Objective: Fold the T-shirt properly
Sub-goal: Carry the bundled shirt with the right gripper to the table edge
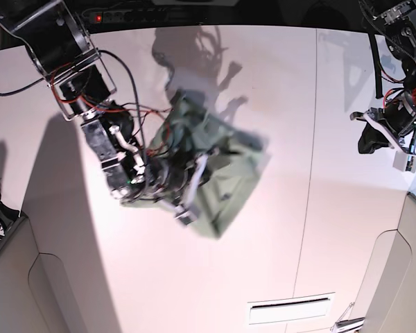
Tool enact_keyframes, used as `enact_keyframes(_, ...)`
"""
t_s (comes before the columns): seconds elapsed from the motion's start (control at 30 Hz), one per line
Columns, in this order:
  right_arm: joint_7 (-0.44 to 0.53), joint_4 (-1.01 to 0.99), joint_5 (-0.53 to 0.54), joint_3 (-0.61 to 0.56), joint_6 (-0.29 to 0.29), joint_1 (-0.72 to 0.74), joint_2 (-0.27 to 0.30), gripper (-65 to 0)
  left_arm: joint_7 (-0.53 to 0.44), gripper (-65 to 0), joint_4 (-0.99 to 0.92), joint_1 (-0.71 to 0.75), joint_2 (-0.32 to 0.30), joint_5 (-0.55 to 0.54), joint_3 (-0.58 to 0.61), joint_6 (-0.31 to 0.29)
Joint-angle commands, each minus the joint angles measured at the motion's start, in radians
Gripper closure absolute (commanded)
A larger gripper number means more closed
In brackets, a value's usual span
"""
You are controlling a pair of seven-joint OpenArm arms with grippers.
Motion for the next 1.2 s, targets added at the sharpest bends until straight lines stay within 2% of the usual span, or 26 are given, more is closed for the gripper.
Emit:
enact_keyframes(0.0,-0.091,-0.023,-0.102,0.043,-0.061,-0.019,0.025,0.0,-0.023,0.0,0.018,-0.008,-0.014,-0.013,-0.005,-0.006)
enact_keyframes(0.17,-0.088,-0.024,-0.105,0.273,-0.097,-0.094,0.025,0.0,-0.026,0.0,0.018,-0.009,-0.014,-0.014,-0.004,-0.007)
enact_keyframes(0.4,-0.080,-0.023,-0.101,0.522,-0.143,-0.254,0.025,0.0,-0.026,0.0,0.018,-0.009,-0.014,-0.049,-0.004,-0.007)
enact_keyframes(0.6,-0.073,-0.019,-0.101,0.688,-0.142,-0.333,0.026,0.0,-0.025,0.0,0.018,-0.008,-0.014,-0.058,-0.004,-0.007)
enact_keyframes(0.8,-0.080,-0.013,-0.101,0.808,-0.111,-0.351,0.053,0.0,-0.024,0.0,0.018,-0.008,-0.014,-0.058,-0.004,-0.007)
enact_keyframes(1.03,-0.081,-0.013,-0.101,0.878,-0.112,-0.351,0.150,0.0,-0.021,0.0,0.018,-0.008,-0.014,-0.058,-0.004,-0.007)
enact_keyframes(1.17,-0.119,-0.013,-0.101,0.935,-0.112,-0.362,0.188,0.0,-0.020,0.0,0.018,-0.008,-0.014,-0.058,-0.004,-0.007)
